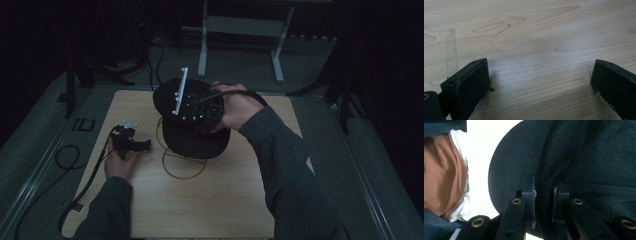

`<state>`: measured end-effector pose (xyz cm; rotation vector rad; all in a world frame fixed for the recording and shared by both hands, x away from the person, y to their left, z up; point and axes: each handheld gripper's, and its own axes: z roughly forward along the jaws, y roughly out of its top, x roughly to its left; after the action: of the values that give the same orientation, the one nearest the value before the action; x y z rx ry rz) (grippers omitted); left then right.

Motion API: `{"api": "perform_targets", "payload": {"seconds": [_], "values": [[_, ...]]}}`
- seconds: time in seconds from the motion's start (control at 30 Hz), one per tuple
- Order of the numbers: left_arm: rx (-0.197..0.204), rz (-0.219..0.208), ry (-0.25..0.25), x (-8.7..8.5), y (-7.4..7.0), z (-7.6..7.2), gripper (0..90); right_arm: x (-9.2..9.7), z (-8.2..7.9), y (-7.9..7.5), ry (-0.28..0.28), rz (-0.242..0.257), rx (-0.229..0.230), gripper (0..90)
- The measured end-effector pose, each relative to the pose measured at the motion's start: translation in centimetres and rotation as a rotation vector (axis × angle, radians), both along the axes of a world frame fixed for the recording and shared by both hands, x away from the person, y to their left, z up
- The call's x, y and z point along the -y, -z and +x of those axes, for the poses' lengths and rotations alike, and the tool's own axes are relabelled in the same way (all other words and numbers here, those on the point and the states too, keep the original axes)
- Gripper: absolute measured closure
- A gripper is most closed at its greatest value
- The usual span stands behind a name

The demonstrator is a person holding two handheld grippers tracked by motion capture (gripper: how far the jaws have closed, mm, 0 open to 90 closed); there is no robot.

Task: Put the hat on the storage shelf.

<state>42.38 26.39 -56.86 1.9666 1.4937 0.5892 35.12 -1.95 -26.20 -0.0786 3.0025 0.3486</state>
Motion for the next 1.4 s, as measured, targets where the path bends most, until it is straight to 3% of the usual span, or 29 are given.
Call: {"api": "perform_targets", "payload": {"seconds": [0.87,1.4], "values": [[-0.003,-0.001,0.001,0.0,0.0,0.0,1.9,-4.1,-1.0,1.8,-0.073,-0.040,-0.008,75.4],[-0.003,-0.004,0.001,0.0,0.0,0.0,1.9,-5.0,-0.7,3.6,-0.076,-0.061,-0.044,69.1]]}}
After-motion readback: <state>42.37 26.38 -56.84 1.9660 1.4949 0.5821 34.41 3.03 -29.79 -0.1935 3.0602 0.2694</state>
